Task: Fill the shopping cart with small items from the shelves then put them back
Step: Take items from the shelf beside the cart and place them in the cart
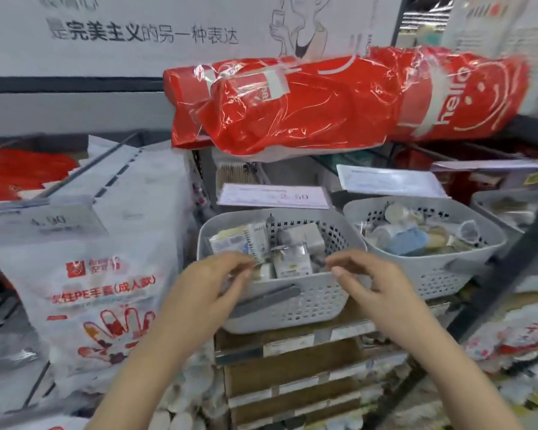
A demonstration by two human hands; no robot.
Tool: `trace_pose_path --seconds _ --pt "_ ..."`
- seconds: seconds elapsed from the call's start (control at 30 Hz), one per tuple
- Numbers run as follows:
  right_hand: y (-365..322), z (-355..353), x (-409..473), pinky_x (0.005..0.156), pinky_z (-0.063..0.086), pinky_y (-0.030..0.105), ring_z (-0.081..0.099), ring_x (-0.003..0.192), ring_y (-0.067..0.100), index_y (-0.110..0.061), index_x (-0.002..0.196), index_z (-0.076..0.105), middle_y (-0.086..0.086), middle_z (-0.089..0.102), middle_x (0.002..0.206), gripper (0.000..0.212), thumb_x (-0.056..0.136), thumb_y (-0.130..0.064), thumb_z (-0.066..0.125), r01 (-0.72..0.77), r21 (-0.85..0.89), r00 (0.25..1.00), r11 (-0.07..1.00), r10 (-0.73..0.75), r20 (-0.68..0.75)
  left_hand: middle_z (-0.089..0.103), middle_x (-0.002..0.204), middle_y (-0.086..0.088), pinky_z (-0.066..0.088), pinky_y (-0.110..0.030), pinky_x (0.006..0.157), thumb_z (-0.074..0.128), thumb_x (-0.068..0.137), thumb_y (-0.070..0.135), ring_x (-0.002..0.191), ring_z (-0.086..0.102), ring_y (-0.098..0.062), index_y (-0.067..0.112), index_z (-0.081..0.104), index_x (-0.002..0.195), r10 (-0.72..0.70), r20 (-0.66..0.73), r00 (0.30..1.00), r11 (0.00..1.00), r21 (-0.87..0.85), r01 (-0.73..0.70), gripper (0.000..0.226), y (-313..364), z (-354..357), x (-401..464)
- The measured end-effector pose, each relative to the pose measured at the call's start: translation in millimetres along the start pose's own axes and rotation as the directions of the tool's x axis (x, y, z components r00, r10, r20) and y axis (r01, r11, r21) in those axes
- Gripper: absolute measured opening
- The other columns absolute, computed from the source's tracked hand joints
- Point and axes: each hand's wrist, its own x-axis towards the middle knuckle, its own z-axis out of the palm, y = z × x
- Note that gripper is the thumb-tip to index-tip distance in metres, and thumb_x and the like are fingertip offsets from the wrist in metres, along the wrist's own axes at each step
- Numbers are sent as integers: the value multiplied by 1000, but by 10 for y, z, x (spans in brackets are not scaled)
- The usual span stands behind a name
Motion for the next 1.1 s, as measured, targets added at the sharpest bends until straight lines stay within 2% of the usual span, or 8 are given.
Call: trace_pose_path --seconds 0.1,0.27,0.5,0.7,0.87,0.97,1.03,1.1 --pt "120 -29 412 81 47 15 60 93 -4 -34 98 62 -19 65 97 16 93 -19 58 35 -87 999 996 -33 21 65 104 14 38 -3 77 55 94 17 96 57 -1 19 66 113 -27 31 999 1000 -5 27 22 -33 124 423" --pt "346 6 989 88 49 36 60 106 17 -18 121 60 -1 65 115 28 93 -21 56 45 -339 990 940 3 139 63 119 -3 42 -23 84 50 96 18 107 57 -20 16 58 124 -88 215 973 995 61 77 29 13 453 865" --pt "449 146 1203 92 49 37 60 101 18 -9 110 66 3 67 107 25 87 -10 57 108 -315 972 943 -34 232 68 106 2 50 -37 86 50 95 22 97 62 -17 22 65 109 -232 84 969 968 114 222 20 -93 531 780" --pt "550 138 1208 78 46 24 59 94 12 -14 109 68 0 68 106 25 88 -11 56 94 -327 976 940 -22 216 69 100 3 51 -35 86 53 93 23 94 61 -15 23 69 106 -402 161 901 904 224 363 21 -175 568 834" --pt "616 169 1209 72 48 32 59 91 17 -17 100 64 -1 64 101 15 88 -16 54 52 -395 998 917 -34 53 62 116 -1 48 -35 94 52 82 0 107 57 -19 23 59 123 -347 342 873 925 277 259 48 -275 590 869" --pt "589 191 1213 60 33 28 52 76 22 -15 84 52 2 54 84 7 85 -8 54 10 -516 1000 856 -1 17 63 107 0 49 -32 86 54 83 2 99 58 -18 20 60 110 -281 453 846 933 335 131 32 -287 605 899" --pt "568 198 1212 61 36 29 57 81 27 -12 89 56 7 58 87 7 84 -7 55 -17 -548 999 837 32 18 57 90 4 45 -25 77 59 84 6 88 55 -16 18 55 95 -255 483 838 934 348 84 17 -275 615 914" --pt "568 194 1205 64 41 30 60 87 29 -10 97 59 9 63 94 15 84 -6 55 -32 -522 999 852 35 -4 53 87 6 43 -24 75 63 83 10 85 52 -14 18 56 100 -236 499 834 938 342 61 20 -257 621 927"
